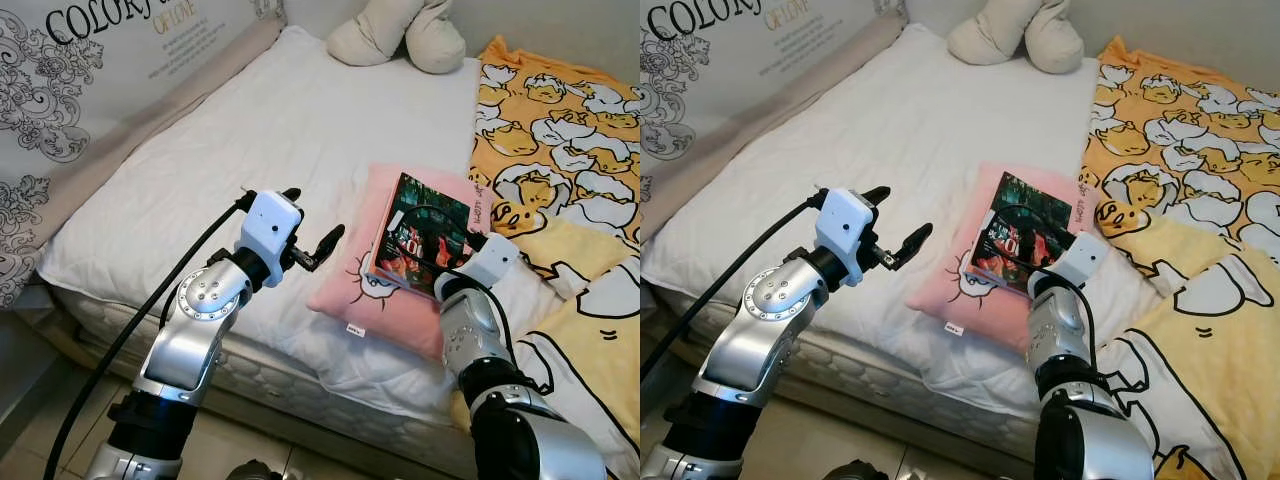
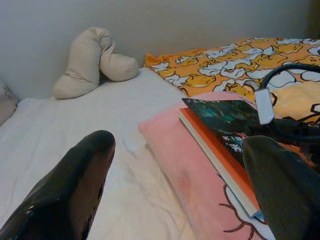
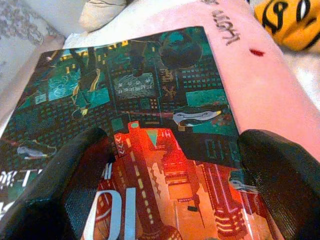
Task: Clean up the room
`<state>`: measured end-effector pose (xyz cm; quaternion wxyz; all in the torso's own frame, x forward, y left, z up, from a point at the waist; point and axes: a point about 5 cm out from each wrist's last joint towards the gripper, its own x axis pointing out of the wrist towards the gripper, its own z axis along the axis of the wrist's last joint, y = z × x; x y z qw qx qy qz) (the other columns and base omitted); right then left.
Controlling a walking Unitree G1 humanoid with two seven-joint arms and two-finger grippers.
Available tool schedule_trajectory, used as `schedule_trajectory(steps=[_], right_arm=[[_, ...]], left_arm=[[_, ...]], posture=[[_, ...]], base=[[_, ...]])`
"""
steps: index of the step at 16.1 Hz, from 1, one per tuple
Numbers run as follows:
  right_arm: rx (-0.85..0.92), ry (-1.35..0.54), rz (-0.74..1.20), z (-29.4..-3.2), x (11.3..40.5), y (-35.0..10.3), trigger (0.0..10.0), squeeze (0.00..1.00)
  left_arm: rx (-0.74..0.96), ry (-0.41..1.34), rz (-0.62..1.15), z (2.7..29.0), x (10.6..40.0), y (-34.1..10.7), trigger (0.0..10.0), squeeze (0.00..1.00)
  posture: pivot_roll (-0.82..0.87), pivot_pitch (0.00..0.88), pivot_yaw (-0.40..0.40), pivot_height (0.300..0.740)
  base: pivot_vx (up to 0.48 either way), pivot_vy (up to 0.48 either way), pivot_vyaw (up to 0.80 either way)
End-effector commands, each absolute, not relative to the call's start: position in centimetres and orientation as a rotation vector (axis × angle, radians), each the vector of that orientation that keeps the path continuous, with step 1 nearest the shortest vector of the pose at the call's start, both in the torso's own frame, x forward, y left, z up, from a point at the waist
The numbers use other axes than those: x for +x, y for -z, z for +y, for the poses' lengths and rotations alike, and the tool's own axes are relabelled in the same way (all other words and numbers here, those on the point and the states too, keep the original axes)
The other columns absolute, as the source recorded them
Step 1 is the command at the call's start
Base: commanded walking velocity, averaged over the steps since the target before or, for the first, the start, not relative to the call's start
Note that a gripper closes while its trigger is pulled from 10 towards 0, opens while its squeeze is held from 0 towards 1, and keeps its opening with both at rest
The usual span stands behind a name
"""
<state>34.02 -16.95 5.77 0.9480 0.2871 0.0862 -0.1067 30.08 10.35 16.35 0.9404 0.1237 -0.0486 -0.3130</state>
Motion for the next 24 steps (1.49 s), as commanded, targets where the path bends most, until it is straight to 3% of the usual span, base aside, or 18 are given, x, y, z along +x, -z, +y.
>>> schedule_trajectory(steps=[1,2,5,7,10,14,15,18,22,23,24], right_arm=[[0.656,0.219,0.244,-16.3,33.6,-4.7,10.0,0.0],[0.646,0.226,0.226,-16.6,33.6,-4.9,10.0,0.0],[0.261,0.198,0.078,-17.0,33.8,-6.8,10.0,0.0],[0.18,0.21,0.027,-17.1,33.4,-7.1,10.0,0.0],[0.231,0.301,0.061,-17.7,32.7,-6.1,10.0,0.0],[0.349,0.266,0.151,-16.8,32.4,-4.7,10.0,0.0],[0.477,0.186,0.166,-15.2,33.0,-5.0,10.0,0.0],[0.614,0.203,0.228,-14.7,33.1,-4.4,10.0,0.0],[0.616,0.137,0.233,-14.0,33.4,-4.7,10.0,0.0],[0.634,0.132,0.26,-13.9,33.3,-4.4,6.2,0.0],[0.645,0.133,0.272,-13.8,33.2,-4.2,6.2,0.0]], left_arm=[[0.278,0.648,-0.114,10.2,30.3,-16.7,10.0,0.0],[0.278,0.647,-0.116,10.2,30.3,-16.7,10.0,0.0],[0.28,0.646,-0.115,10.2,30.3,-16.6,10.0,0.0],[0.279,0.653,-0.116,9.9,30.2,-16.6,10.0,0.0],[0.279,0.658,-0.119,9.7,30.3,-16.6,10.0,0.0],[0.282,0.659,-0.12,9.7,30.4,-16.5,10.0,0.0],[0.276,0.662,-0.126,9.6,30.5,-16.7,10.0,0.0],[0.276,0.664,-0.131,9.5,30.6,-16.8,10.0,0.0],[0.278,0.663,-0.133,9.5,30.7,-16.8,10.0,0.0],[0.279,0.667,-0.135,9.4,30.7,-16.8,10.0,0.0],[0.279,0.668,-0.135,9.4,30.7,-16.8,10.0,0.0]], posture=[[0.22,0.0,-0.03,0.74],[0.22,0.0,-0.031,0.74],[0.21,0.0,-0.032,0.74],[0.21,0.0,-0.033,0.74],[0.2,0.0,-0.033,0.74],[0.19,0.0,-0.029,0.74],[0.19,0.0,-0.028,0.74],[0.2,0.0,-0.028,0.74],[0.2,0.0,-0.026,0.74],[0.2,0.0,-0.026,0.74],[0.2,0.0,-0.026,0.74]], base=[[0.0,0.0,0.0],[0.0,0.0,0.0],[0.0,0.0,0.0],[0.0,0.0,0.0],[0.0,0.0,0.0],[0.0,0.0,0.0],[0.0,0.0,0.0],[0.0,0.0,0.0],[0.0,0.0,0.0],[0.0,0.0,0.0],[0.0,0.0,0.0]])
